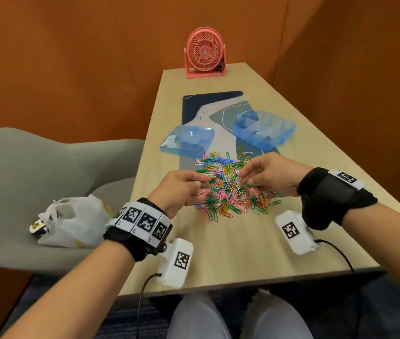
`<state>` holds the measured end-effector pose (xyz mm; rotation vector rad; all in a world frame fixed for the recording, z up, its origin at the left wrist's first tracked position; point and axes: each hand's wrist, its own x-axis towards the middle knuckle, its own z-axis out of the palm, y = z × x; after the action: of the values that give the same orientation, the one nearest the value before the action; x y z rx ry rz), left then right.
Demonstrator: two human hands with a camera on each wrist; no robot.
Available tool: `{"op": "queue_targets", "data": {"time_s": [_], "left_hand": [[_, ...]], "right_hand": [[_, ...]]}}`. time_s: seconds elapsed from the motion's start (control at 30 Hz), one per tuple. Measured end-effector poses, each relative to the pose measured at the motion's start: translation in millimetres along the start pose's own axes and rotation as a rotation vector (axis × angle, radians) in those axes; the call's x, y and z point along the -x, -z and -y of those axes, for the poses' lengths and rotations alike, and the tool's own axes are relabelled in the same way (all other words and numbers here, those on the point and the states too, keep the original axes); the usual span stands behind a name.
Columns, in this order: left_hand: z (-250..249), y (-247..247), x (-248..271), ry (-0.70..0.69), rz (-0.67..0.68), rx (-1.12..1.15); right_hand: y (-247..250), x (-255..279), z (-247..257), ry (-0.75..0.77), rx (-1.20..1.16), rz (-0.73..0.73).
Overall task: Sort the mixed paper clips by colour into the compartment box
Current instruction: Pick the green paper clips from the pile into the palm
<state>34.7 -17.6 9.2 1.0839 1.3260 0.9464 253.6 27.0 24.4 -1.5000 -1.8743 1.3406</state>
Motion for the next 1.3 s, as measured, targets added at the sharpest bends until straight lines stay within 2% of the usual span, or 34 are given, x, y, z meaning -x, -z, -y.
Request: {"op": "queue_targets", "data": {"time_s": [0.2, 0.27, 0.37, 0.53, 0.67, 0.83, 1.1, 1.3], "left_hand": [[0.4, -8.1, 1.0, -0.020, -0.028, -0.171], [0.2, -9.2, 0.5, -0.010, -0.033, -0.122], [-1.3, -13.8, 0.1, 0.045, -0.033, 0.074], [-1.8, -25.6, -2.8, 0.089, -0.030, 0.359], [1.8, -28.6, -9.0, 0.090, -0.043, 0.386], [6.6, -32.5, -12.3, 0.104, -0.060, 0.341], [9.7, -35.2, -21.2, 0.168, -0.010, 0.260], [10.5, -37.8, -23.6, 0.206, 0.006, 0.509]], "right_hand": [[-8.3, 3.4, -1.7, -0.058, -0.142, -0.023], [-8.8, 2.9, -4.0, -0.079, -0.213, -0.004], [-8.9, 2.0, -7.3, -0.086, -0.276, 0.007], [-8.2, -1.0, -12.4, -0.039, -0.191, -0.013], [-7.1, -7.5, -13.4, -0.012, -0.166, -0.059], [-4.6, -10.3, -13.2, -0.060, -0.135, -0.043], [-4.6, -16.8, -9.9, -0.080, -0.105, -0.020], [-7.7, -16.0, -1.2, 0.014, -0.250, -0.024]]}}
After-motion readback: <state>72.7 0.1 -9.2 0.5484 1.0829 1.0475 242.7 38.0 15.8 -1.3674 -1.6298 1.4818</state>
